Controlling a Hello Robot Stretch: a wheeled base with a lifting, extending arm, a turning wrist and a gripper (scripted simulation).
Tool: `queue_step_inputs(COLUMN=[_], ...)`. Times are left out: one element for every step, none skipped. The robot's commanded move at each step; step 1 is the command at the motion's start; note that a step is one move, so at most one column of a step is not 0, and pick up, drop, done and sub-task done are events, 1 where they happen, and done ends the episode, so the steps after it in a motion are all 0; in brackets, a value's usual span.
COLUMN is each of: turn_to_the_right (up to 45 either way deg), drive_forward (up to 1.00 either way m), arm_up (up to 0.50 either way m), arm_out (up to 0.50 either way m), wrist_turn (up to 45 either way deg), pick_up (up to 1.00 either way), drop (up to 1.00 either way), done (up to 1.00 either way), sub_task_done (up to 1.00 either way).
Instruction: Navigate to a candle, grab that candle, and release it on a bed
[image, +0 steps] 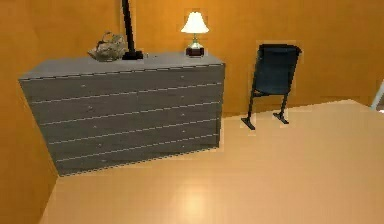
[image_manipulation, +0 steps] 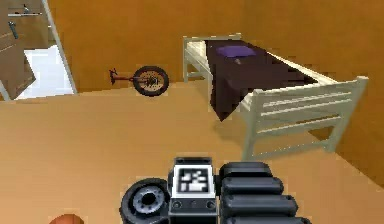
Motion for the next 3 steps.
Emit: queue_step_inputs(turn_to_the_right=[0.0,-12.0,0.0], drive_forward=[0.65,0.00,0.15], arm_up=[0.00,0.00,0.00], arm_out=[0.00,0.00,0.00], wrist_turn=[0.0,0.0,0.0], pick_up=[0.00,0.00,0.00], drop=[0.00,0.00,0.00], done=[0.00,0.00,0.00], sub_task_done=[0.00,0.00,0.00])
